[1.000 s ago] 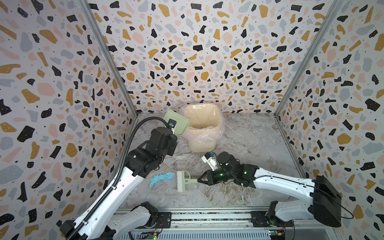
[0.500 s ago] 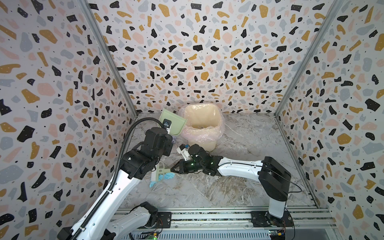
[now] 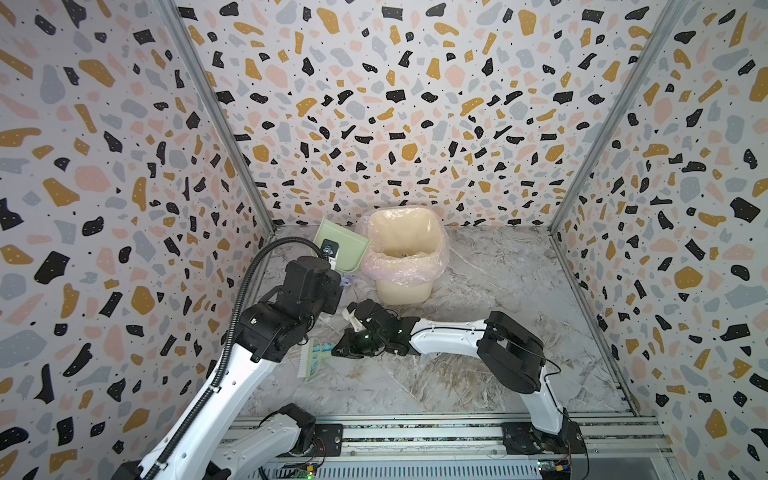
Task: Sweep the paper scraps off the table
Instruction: 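Sweep the crumpled light blue tissue toward the dustpan with the right gripper's brush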
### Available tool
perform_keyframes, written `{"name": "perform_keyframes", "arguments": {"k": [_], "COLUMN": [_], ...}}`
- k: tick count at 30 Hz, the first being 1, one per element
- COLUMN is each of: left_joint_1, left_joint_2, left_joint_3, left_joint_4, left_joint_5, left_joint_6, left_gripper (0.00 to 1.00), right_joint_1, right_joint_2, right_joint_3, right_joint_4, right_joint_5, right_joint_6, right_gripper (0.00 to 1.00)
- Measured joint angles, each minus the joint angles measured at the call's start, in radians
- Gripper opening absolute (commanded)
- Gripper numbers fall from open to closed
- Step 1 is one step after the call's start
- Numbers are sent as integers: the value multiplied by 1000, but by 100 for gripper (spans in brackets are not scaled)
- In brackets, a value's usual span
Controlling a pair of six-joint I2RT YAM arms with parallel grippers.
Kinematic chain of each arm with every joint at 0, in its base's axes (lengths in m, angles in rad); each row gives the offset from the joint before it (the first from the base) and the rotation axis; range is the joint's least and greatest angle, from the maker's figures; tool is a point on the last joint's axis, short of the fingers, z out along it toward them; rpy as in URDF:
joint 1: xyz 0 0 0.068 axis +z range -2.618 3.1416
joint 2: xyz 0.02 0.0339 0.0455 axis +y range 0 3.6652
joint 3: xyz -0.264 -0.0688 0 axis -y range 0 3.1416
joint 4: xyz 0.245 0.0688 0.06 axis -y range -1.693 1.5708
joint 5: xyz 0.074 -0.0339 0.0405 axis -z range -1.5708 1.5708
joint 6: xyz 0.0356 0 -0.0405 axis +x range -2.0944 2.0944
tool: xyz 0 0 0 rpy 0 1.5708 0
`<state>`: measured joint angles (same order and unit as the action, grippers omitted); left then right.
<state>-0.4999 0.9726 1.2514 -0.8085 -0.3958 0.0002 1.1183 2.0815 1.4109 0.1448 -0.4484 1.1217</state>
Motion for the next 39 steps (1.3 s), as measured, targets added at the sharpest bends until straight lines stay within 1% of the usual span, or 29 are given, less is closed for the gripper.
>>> {"name": "perform_keyframes", "arguments": {"k": [4, 8, 11, 14, 18, 22, 26, 28, 34, 39], "left_joint_1": [2, 2, 2, 3, 3, 6, 6, 6, 6, 6], "left_joint_2": [-2, -2, -2, -2, -2, -2, -2, -2, -2, -6], "left_joint_3": [0, 0, 0, 0, 0, 0, 0, 0, 0, 0], "left_joint_4": [-2, -3, -3, -3, -4, -4, -7, -8, -19, -31], "left_joint_5": [0, 11, 16, 18, 21, 26, 35, 39, 45, 48], "left_joint_6": [0, 0, 0, 0, -1, -4, -5, -7, -15, -16], "left_gripper": [0, 0, 0, 0, 0, 0, 0, 0, 0, 0], "right_joint_1": [-35, -90, -144, -192, -201, -196, -193, -193, -201, -228], "right_joint_2": [-105, -272, -395, -498, -572, -561, -497, -458, -346, -379], "right_joint_3": [-129, -282, -374, -438, -442, -374, -289, -274, -277, -335], "right_joint_4": [-22, -55, -118, -182, -248, -258, -226, -196, -179, -198], "right_joint_5": [5, 1, 5, 19, 34, 30, 23, 24, 40, 62], "right_joint_6": [5, 5, -6, -16, -31, -50, -63, -65, -71, -91], "right_gripper": [0, 0, 0, 0, 0, 0, 0, 0, 0, 0]}}
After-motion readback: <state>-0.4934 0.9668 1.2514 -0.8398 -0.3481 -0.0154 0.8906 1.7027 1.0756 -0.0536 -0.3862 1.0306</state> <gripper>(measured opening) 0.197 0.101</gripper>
